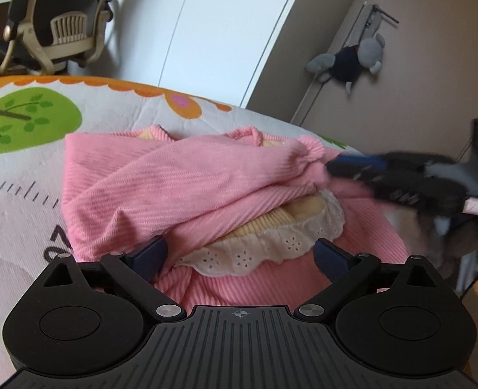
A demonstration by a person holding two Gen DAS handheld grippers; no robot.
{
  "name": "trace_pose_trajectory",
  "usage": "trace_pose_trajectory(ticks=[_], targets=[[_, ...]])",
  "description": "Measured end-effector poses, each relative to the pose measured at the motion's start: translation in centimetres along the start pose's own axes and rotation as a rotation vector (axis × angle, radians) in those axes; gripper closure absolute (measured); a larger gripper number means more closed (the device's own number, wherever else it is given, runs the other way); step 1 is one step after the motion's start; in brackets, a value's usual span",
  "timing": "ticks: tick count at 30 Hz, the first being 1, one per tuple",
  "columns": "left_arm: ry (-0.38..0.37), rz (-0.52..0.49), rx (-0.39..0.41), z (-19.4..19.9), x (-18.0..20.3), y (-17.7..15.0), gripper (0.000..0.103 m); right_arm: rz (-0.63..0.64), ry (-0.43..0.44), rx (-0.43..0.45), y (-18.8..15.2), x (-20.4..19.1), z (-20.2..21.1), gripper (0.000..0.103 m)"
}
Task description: Fold clothes
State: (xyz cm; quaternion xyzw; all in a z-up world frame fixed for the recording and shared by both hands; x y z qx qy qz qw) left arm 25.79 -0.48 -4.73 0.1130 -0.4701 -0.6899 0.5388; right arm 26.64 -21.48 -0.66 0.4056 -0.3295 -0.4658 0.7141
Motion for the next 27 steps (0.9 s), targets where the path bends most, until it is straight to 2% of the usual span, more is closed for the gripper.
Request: trace_pose_trajectory(ticks=[2,4,5,9,12,17,18,19,20,21,22,25,27], targets=[[0.008,-0.016,-0.002,-0.1,0.4,-0.4,0.002,-0.015,-0.047,0.037,1.0,2.1,1.3,0.073],[0.011,-0.023,-0.002,0.1,0.7,-0.6,0.002,-0.105,-0.141,0.083,1.4,5.9,3.0,0.053],[0.006,-0.014,-0.001,0.3,0.8,-0.5,0.002,-0.167,-0.196,0.104,1.2,8.2,4.1,0.049],[-0.010,0.073,0.056,1.8,0.4,0.7,0.002,-0.481,-0.403,0.138,-2.0,18.0,7.5,0.048],[0.016,0.122,0.130,3.0,0.1,2.1,0.002,-0.579,-0.468,0.110,-4.9,21.7,8.0,0.048],[0.061,0.145,0.218,4.9,-0.1,3.9,0.001,-0.568,-0.451,-0.046,-8.1,21.9,4.0,0.046],[0.070,0.149,0.230,5.5,-0.4,4.1,0.001,-0.583,-0.433,-0.057,-8.4,21.6,3.6,0.049],[0.080,0.154,0.241,6.1,-0.6,4.3,0.001,-0.598,-0.415,-0.068,-8.7,21.3,3.1,0.070],[0.092,0.152,0.254,6.8,-1.0,4.4,0.001,-0.599,-0.394,-0.072,-8.8,20.9,3.0,0.082],[0.107,0.146,0.263,7.5,-1.4,4.5,0.001,-0.568,-0.366,-0.051,-7.9,20.0,3.3,0.087],[0.126,0.140,0.270,8.0,-1.9,4.6,0.001,-0.529,-0.335,-0.006,-6.1,18.6,3.8,0.088],[0.172,0.151,0.279,8.9,-3.6,4.7,0.001,-0.395,-0.203,0.158,0.6,13.8,6.2,0.089],[0.158,0.178,0.277,8.7,-4.1,4.5,0.001,-0.277,-0.096,0.247,5.6,9.8,7.5,0.089]])
Point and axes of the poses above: each gripper's, at about its wrist camera, not at the fingertips, and z roughly against the way its jaws point, x to its right, y to its top, the point moved 4 cm from there along -z, roughly the way its jaws point, and after that the axes turned 6 degrees about x, right-handed, at the moved point
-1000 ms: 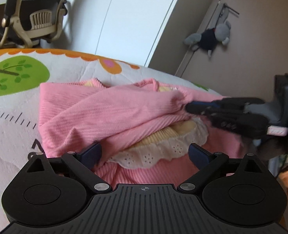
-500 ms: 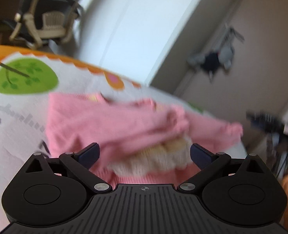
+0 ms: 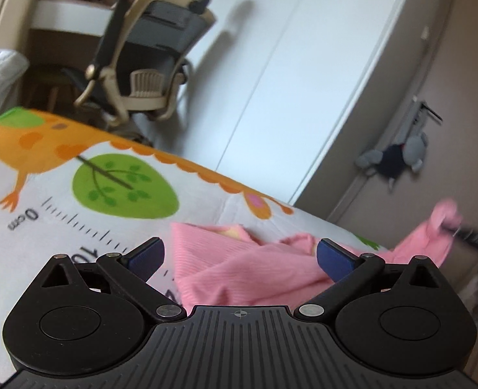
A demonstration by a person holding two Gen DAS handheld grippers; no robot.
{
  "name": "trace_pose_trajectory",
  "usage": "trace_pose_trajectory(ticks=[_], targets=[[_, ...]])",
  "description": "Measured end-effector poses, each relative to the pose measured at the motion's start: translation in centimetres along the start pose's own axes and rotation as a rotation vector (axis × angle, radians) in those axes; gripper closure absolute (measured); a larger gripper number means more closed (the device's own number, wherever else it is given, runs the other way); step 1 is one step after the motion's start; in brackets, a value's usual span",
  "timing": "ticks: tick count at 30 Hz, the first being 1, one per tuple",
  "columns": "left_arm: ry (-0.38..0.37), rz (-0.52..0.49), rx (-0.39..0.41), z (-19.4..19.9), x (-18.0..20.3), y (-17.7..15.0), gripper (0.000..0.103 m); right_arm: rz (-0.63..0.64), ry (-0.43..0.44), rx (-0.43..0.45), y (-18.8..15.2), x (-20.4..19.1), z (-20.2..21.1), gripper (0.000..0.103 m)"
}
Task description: Fold clothes
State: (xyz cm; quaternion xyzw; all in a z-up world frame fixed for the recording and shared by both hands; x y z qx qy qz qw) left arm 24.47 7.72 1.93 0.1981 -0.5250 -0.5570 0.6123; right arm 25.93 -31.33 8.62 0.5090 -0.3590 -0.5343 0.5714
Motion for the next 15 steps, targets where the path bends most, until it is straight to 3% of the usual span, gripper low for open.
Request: trace_pose_trajectory(ticks=[3,6,11,15], targets=[[-0.022,0.026,-0.014,-0.2,-0.4,-0.6,0.001,0.078,0.162,0.003,2.9,-6.8,-1.3,0.089],[-0.058,0.000,-0.037,0.3,-0.4,-1.5,0.001,0.104,0.290,-0.076,2.7,-12.5,-4.5,0.089],[-0.089,-0.035,-0.065,1.8,-1.3,-2.4,0.000,0.127,0.410,-0.220,-1.8,-20.0,-9.5,0.088],[-0.095,-0.043,-0.095,2.1,-1.4,-2.8,0.000,0.097,0.467,-0.387,-6.0,-24.2,-12.4,0.073]])
Point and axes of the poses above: each gripper's, at about its wrist camera, not at the fingertips, and z roughly against the way its jaws point, x to its right, y to its top, the point moved 4 cm from there along -z, roughly the way its jaws point, and after that the axes turned 6 degrees about x, right-handed, at the moved point
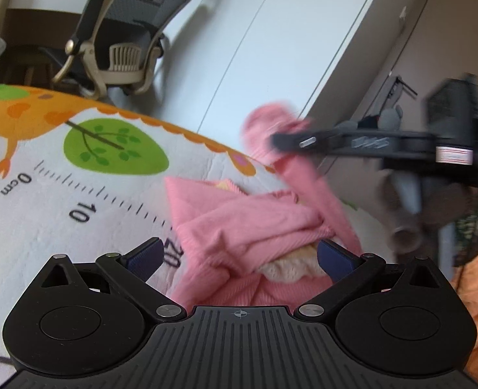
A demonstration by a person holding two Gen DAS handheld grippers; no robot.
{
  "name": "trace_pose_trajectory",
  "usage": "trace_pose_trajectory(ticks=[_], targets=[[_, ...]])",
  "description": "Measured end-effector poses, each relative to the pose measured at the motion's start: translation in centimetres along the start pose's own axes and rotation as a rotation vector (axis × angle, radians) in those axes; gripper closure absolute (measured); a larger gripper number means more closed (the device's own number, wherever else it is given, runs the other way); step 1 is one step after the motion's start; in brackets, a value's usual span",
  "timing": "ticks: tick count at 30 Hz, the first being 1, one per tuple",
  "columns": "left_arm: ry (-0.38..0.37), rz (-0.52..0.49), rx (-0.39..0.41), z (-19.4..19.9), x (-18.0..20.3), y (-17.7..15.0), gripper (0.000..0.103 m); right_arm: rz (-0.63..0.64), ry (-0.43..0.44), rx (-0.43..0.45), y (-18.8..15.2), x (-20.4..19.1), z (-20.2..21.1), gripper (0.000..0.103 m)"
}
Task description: Fold clothes
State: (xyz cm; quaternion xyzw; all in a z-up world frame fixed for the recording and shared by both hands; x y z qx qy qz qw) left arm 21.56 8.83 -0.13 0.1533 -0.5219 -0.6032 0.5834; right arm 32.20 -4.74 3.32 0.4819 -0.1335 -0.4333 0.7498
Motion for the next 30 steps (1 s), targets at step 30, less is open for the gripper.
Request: trace_pose_trajectory(ticks=[30], targets=[[-0.179,-0.041,-0.117,-10.0,4.4,2.8,0.000,0.021,-0.164,-0.003,-8.4,10.5,8.3,0.051]])
Point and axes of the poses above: each gripper's, at about its wrist camera, not at the fingertips, and z roughly against the way its jaws point, x to its right, y to its top, the point moved 4 cm from there along -z, roughly the way its jaws point, and after that the axes turned 6 degrees about x, right-handed, at the moved point
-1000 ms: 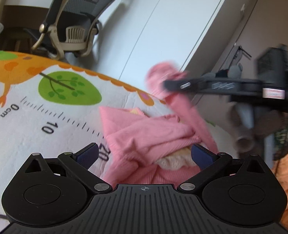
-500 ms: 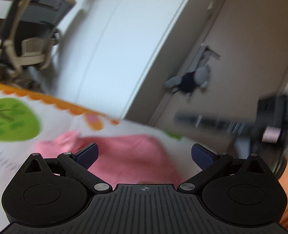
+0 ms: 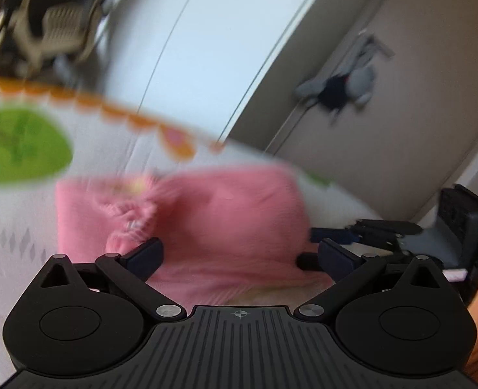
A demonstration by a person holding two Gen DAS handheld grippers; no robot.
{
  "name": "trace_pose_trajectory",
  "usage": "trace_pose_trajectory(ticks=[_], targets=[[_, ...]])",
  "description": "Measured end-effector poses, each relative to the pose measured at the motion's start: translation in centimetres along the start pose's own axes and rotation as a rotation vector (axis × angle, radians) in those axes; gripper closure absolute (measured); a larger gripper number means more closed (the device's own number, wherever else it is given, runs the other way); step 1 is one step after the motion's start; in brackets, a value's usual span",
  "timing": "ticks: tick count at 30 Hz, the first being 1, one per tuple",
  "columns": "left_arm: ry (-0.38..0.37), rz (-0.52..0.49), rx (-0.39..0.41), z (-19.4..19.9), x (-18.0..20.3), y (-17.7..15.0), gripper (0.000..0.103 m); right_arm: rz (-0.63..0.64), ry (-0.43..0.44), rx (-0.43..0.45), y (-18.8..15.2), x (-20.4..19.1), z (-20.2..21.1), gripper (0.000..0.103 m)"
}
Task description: Fold clothes
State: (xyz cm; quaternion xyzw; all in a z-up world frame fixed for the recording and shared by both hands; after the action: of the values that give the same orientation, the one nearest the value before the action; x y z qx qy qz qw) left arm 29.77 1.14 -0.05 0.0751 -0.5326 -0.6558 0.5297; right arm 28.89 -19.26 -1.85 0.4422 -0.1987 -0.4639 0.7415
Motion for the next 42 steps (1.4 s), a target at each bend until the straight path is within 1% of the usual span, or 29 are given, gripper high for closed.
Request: trace_pose_trajectory(ticks=[1,2,3,4,5,7,9,11,12,15,16,17,18,20,21,22,25,26,28,29,31,32,33,34,35,36,37,42], targets=[[-0.016,-0.017,0.034,0.5,0.4,0.9,0.000,-0.005,-0.004,0.032,0.9,0.2,0.2,0.051],[-0.035,-0.014,0.059,0.4,0.6,1.6,0.000,-0.018,-0.014,0.060,1.9,0.6,-0.1,0.051],[-0.050,-0.008,0.079,0.3,0.8,2.2,0.000,-0.030,-0.023,0.080,2.7,1.0,-0.5,0.055],[-0.045,0.010,0.070,-0.4,0.5,2.3,0.000,-0.039,-0.030,0.086,3.2,1.3,-1.3,0.061],[-0.037,0.029,0.059,-1.2,0.1,2.3,0.000,-0.045,-0.039,0.084,3.6,1.6,-2.1,0.062],[0.025,0.054,-0.003,-3.0,-1.1,1.1,0.000,-0.024,-0.069,0.024,2.9,1.8,-4.6,0.062],[0.049,0.008,-0.033,-3.5,-1.5,-0.5,0.000,0.008,-0.088,-0.044,1.4,1.9,-6.5,0.062],[0.071,-0.041,-0.063,-4.0,-1.9,-2.0,0.000,0.048,-0.089,-0.027,0.3,1.5,-6.5,0.062],[0.073,-0.071,-0.070,-3.9,-1.5,-2.2,0.000,0.063,-0.090,-0.022,0.0,1.3,-6.5,0.062],[0.070,-0.062,-0.083,-3.3,-1.2,-1.3,0.000,0.080,-0.090,-0.036,0.5,1.1,-6.0,0.062],[0.074,-0.033,-0.054,-2.6,-1.6,-0.6,0.000,0.080,-0.085,-0.035,0.8,1.2,-5.6,0.061],[0.082,-0.004,-0.024,-1.9,-2.1,0.2,0.000,0.064,-0.078,-0.022,1.3,1.6,-4.9,0.060],[0.109,0.030,0.006,-1.4,-3.0,1.0,0.000,0.033,-0.076,0.005,1.7,2.3,-3.7,0.056],[0.203,0.098,0.036,-0.5,-5.2,2.2,0.000,-0.061,-0.100,0.052,2.7,4.4,-2.1,0.054],[0.245,0.131,0.030,-0.4,-6.5,2.5,0.000,-0.121,-0.116,0.060,3.0,5.9,-1.7,0.054],[0.272,0.163,0.019,-0.5,-7.7,2.6,0.000,-0.179,-0.129,0.059,3.0,7.3,-1.6,0.054],[0.301,0.274,-0.042,-1.5,-10.4,1.9,0.003,-0.296,-0.172,0.028,2.0,10.2,-2.5,0.054],[0.312,0.293,-0.048,-1.8,-10.8,1.5,0.005,-0.322,-0.171,0.018,1.6,10.5,-3.0,0.055],[0.322,0.262,-0.021,-2.2,-10.4,1.5,0.007,-0.366,-0.147,0.015,1.0,10.5,-4.0,0.056],[0.330,0.247,-0.015,-2.5,-10.2,1.4,0.011,-0.372,-0.129,0.017,1.0,10.0,-4.5,0.056],[0.347,0.200,-0.007,-3.2,-9.7,1.3,0.015,-0.355,-0.096,0.001,0.9,8.7,-5.7,0.057],[0.355,0.172,-0.005,-3.5,-9.4,1.3,0.024,-0.339,-0.084,-0.011,0.9,7.9,-6.3,0.059],[0.361,0.151,-0.007,-3.9,-9.2,1.3,0.034,-0.312,-0.083,-0.020,0.9,7.1,-6.9,0.067],[0.366,0.141,-0.010,-4.1,-9.2,1.3,0.044,-0.279,-0.089,-0.021,1.1,6.6,-7.1,0.077],[0.364,0.148,-0.019,-4.1,-9.3,1.3,0.071,-0.249,-0.096,-0.017,1.2,6.3,-6.9,0.083],[0.353,0.170,-0.034,-3.8,-9.5,1.3,0.086,-0.230,-0.100,-0.012,1.5,6.2,-6.8,0.087],[0.338,0.191,-0.040,-3.6,-9.6,1.3,0.087,-0.227,-0.097,0.000,1.8,6.2,-6.2,0.090],[0.224,0.102,0.074,1.1,-6.2,3.2,0.089,-0.168,-0.051,0.113,4.1,4.9,-0.4,0.092]])
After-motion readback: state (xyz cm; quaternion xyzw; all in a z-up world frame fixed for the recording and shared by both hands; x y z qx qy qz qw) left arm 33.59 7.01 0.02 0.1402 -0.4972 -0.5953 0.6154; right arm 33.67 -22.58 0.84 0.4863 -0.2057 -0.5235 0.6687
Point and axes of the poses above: each gripper's, at about its wrist camera, not at the fingertips, and z roughly against the way its jaws point, x to its right, y to its top, the point moved 4 cm from there along -z, roughly the way its jaws point, and after that the axes turned 6 degrees about x, right-handed, at the moved point
